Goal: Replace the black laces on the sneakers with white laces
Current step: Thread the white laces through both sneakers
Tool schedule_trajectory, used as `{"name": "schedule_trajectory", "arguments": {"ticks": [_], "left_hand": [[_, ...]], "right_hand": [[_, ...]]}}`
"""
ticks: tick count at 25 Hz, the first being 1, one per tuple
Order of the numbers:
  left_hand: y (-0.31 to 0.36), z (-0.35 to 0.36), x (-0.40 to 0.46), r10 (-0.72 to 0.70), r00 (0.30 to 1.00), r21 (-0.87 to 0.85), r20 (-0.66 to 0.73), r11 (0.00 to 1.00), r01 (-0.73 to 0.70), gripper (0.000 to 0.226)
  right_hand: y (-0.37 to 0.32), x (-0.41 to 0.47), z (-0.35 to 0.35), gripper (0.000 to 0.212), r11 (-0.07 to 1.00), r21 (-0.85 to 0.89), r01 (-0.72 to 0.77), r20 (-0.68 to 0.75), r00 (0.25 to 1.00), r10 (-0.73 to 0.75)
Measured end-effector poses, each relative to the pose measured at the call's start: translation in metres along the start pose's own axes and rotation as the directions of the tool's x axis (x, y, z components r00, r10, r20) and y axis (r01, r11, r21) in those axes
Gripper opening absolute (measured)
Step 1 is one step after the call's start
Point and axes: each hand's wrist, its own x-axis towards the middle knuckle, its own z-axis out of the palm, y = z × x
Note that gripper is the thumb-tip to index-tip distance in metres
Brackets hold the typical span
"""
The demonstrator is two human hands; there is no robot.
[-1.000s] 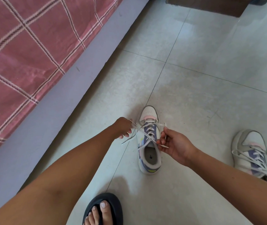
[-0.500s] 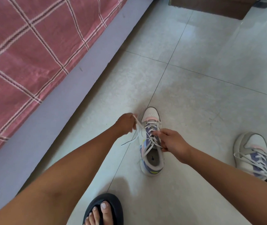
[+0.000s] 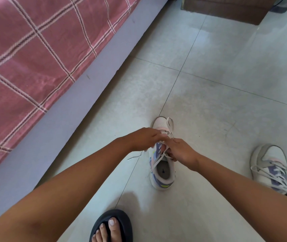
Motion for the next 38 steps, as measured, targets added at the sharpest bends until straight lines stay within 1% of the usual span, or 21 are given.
{"name": "schedule_trajectory", "arguments": {"ticks": [1, 3, 5, 6, 9, 10, 11, 12, 13, 14, 15, 16, 17, 18, 21, 25, 30, 32, 35, 37, 38], "left_hand": [[-0.007, -0.003, -0.003, 0.009, 0.999, 0.076, -0.042, 0.997, -0.006, 0.034], [-0.021, -0.014, -0.012, -0.029, 0.998, 0.006, -0.059, 1.0, 0.029, 0.033], [-0.031, -0.025, -0.023, -0.095, 0.98, -0.167, 0.175, 0.978, 0.125, 0.031], [-0.032, -0.028, -0.029, -0.109, 0.937, -0.168, 0.33, 0.971, 0.172, 0.029], [-0.027, -0.02, -0.037, -0.159, 0.758, 0.055, 0.633, 0.986, 0.16, 0.022], [-0.024, -0.015, -0.036, -0.176, 0.713, 0.105, 0.679, 0.984, 0.143, 0.021], [-0.021, -0.011, -0.033, -0.187, 0.709, 0.124, 0.68, 0.982, 0.141, 0.021], [-0.02, -0.008, -0.027, -0.184, 0.769, 0.116, 0.612, 0.983, 0.143, 0.02], [-0.019, -0.004, -0.019, -0.155, 0.879, 0.073, 0.451, 0.988, 0.137, 0.02], [-0.016, -0.002, -0.009, -0.097, 0.971, -0.009, 0.22, 0.995, 0.102, 0.018], [-0.011, 0.001, -0.001, -0.045, 0.999, -0.117, 0.015, 0.992, 0.047, 0.018], [-0.004, 0.003, 0.005, -0.02, 0.997, -0.245, -0.074, 0.969, 0.001, 0.02], [0.001, 0.006, 0.009, 0.0, 0.998, -0.332, -0.069, 0.943, -0.023, 0.021], [0.004, 0.01, 0.013, 0.026, 0.999, -0.342, -0.025, 0.939, -0.033, 0.022], [-0.002, 0.021, 0.021, 0.083, 0.996, -0.195, 0.028, 0.978, -0.076, 0.02], [-0.005, 0.02, 0.022, 0.055, 0.996, -0.32, 0.076, 0.947, -0.028, 0.019], [-0.015, 0.02, 0.019, -0.005, 0.995, -0.374, 0.1, 0.927, 0.042, 0.011], [-0.018, 0.021, 0.018, -0.006, 0.997, -0.272, 0.082, 0.962, 0.028, 0.008], [-0.024, 0.02, 0.016, 0.1, 0.993, 0.13, -0.066, 0.987, -0.091, 0.011], [-0.031, 0.014, 0.012, 0.16, 0.974, 0.504, -0.16, 0.862, -0.059, 0.011], [-0.033, 0.015, 0.011, 0.178, 0.964, 0.624, -0.198, 0.781, -0.016, 0.014]], "right_hand": [[0.002, 0.001, -0.002, 0.046, 0.99, 0.128, -0.061, 0.003, 0.998, 0.061], [0.004, 0.002, -0.007, 0.035, 0.913, 0.371, -0.169, 0.048, 0.985, 0.163], [0.004, 0.0, -0.015, 0.023, 0.827, 0.503, -0.252, 0.138, 0.968, 0.211], [0.003, -0.001, -0.017, 0.017, 0.801, 0.528, -0.283, 0.18, 0.959, 0.22], [0.003, -0.003, -0.018, 0.017, 0.765, 0.557, -0.322, 0.215, 0.946, 0.242], [0.003, -0.003, -0.017, 0.02, 0.773, 0.55, -0.316, 0.197, 0.948, 0.248], [0.003, -0.003, -0.016, 0.023, 0.798, 0.525, -0.295, 0.169, 0.956, 0.242], [0.003, -0.004, -0.015, 0.026, 0.842, 0.476, -0.254, 0.13, 0.967, 0.219], [0.004, -0.006, -0.014, 0.028, 0.895, 0.401, -0.195, 0.084, 0.981, 0.176], [0.004, -0.008, -0.013, 0.029, 0.943, 0.31, -0.122, 0.037, 0.992, 0.117], [0.005, -0.01, -0.011, 0.029, 0.975, 0.217, -0.049, -0.013, 0.999, 0.053], [0.006, -0.011, -0.008, 0.03, 0.991, 0.13, 0.015, -0.069, 0.998, -0.006], [0.006, -0.013, -0.004, 0.031, 0.996, 0.055, 0.064, -0.129, 0.99, -0.056], [0.006, -0.013, -0.001, 0.032, 0.995, -0.014, 0.1, -0.182, 0.978, -0.101], [0.007, -0.009, 0.006, 0.032, 0.971, -0.161, 0.178, -0.292, 0.931, -0.219], [0.02, 0.001, 0.014, 0.011, 0.985, 0.001, 0.174, -0.446, 0.881, -0.155], [0.032, 0.0, 0.01, 0.024, 0.974, 0.119, 0.19, -0.457, 0.882, -0.116], [0.034, -0.001, 0.004, 0.019, 0.982, 0.095, 0.164, -0.421, 0.9, -0.109], [0.036, -0.006, -0.006, 0.017, 0.988, 0.033, 0.148, -0.345, 0.93, -0.128], [0.041, -0.013, -0.011, 0.021, 0.99, -0.058, 0.129, -0.286, 0.948, -0.14], [0.043, -0.016, -0.013, 0.022, 0.99, -0.083, 0.118, -0.263, 0.955, -0.136]]}}
